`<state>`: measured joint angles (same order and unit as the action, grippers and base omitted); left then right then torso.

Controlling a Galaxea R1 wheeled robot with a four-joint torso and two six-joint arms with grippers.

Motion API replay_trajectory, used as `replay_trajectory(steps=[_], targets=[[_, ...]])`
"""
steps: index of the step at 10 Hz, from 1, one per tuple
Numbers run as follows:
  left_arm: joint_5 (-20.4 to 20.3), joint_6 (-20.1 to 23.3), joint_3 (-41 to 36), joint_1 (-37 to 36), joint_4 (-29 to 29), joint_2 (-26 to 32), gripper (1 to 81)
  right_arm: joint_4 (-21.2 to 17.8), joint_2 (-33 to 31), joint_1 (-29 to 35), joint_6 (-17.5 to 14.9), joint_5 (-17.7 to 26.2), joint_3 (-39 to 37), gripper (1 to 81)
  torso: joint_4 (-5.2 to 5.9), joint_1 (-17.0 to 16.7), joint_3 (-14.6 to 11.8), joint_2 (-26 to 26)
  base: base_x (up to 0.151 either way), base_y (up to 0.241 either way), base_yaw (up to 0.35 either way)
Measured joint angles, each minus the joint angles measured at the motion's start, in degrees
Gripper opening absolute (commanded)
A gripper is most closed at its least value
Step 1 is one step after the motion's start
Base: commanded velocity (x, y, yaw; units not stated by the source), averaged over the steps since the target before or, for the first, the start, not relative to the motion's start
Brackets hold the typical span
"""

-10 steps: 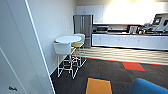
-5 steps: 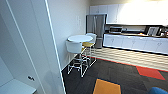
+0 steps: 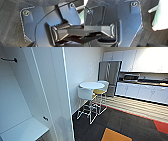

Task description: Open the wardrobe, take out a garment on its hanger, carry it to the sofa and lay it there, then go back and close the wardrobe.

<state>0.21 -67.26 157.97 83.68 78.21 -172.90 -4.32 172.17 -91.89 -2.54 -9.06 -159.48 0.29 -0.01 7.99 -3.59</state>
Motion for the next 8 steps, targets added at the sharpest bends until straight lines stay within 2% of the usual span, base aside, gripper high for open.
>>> replay_trajectory(steps=[8], targets=[[1.30,1.46,0.02,0.17,0.00,-0.73,81.1,0.00,0.22,0.17,-0.41,-0.06,0.02,81.1,0.00,-0.02,0.00,0.00,0.000,0.000,0.351]])
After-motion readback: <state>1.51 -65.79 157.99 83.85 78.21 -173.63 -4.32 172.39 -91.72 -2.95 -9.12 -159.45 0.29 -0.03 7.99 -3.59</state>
